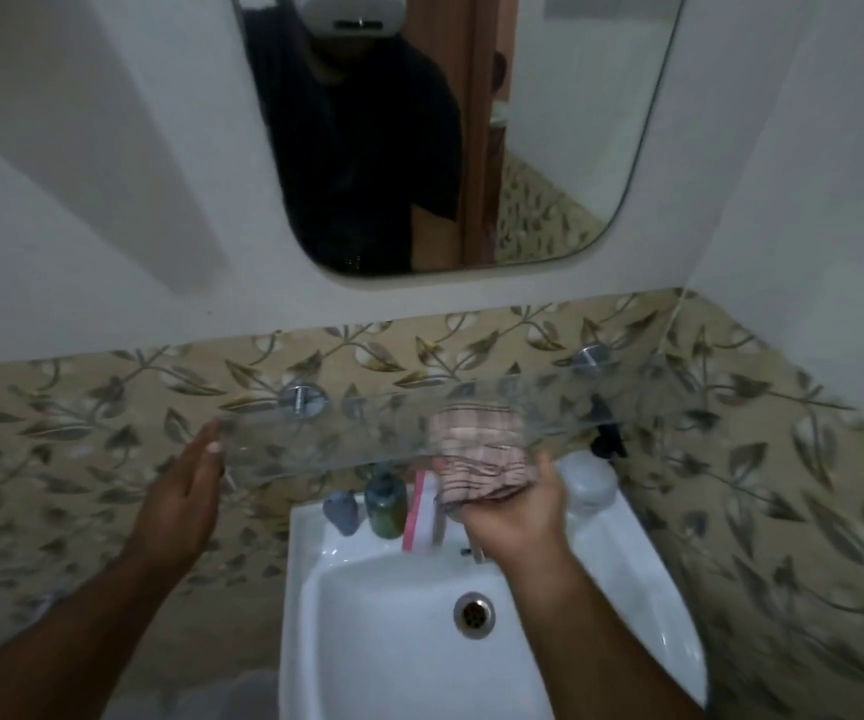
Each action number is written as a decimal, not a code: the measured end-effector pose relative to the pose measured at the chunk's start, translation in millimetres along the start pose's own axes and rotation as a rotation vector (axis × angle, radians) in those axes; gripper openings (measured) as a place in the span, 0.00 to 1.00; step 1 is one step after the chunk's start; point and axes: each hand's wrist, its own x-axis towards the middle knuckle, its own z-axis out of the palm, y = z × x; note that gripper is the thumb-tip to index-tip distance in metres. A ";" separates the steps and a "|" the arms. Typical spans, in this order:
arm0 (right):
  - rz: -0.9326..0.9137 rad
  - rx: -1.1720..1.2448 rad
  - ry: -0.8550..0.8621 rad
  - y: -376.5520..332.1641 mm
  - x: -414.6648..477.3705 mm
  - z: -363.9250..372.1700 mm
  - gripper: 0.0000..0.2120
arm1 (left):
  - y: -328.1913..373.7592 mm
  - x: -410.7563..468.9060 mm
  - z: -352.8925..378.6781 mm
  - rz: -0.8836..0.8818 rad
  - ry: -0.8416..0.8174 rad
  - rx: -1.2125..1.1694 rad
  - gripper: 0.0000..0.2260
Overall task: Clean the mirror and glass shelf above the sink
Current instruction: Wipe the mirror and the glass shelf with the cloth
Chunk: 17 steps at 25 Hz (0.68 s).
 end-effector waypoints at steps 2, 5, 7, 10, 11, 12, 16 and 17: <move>-0.126 0.018 0.053 -57.2 -1.3 -9.3 0.41 | -3.8 -2.1 1.3 0.007 0.028 0.027 0.22; -0.283 0.044 0.107 -118.3 2.4 -14.1 0.44 | 0.1 -3.2 0.9 -0.014 0.044 0.051 0.22; -0.357 0.054 0.095 -143.2 3.3 -16.4 0.44 | 4.8 -4.3 1.7 -0.006 0.034 0.067 0.22; -0.381 0.058 0.066 -168.7 8.1 -23.4 0.45 | 8.8 -6.2 1.8 -0.024 0.027 0.074 0.24; -0.382 0.042 0.057 -175.6 10.3 -25.5 0.44 | 10.4 -6.7 1.5 -0.023 0.031 0.075 0.25; -0.387 0.020 0.052 -181.1 11.8 -28.1 0.44 | 11.1 -7.4 1.4 -0.018 0.037 0.072 0.25; -0.387 -0.034 0.002 -194.1 10.6 -29.1 0.39 | 13.6 -8.1 3.9 0.007 0.058 0.049 0.26; -0.386 -0.052 -0.001 -195.1 9.4 -26.8 0.36 | 13.3 -8.4 5.2 0.000 0.068 0.046 0.26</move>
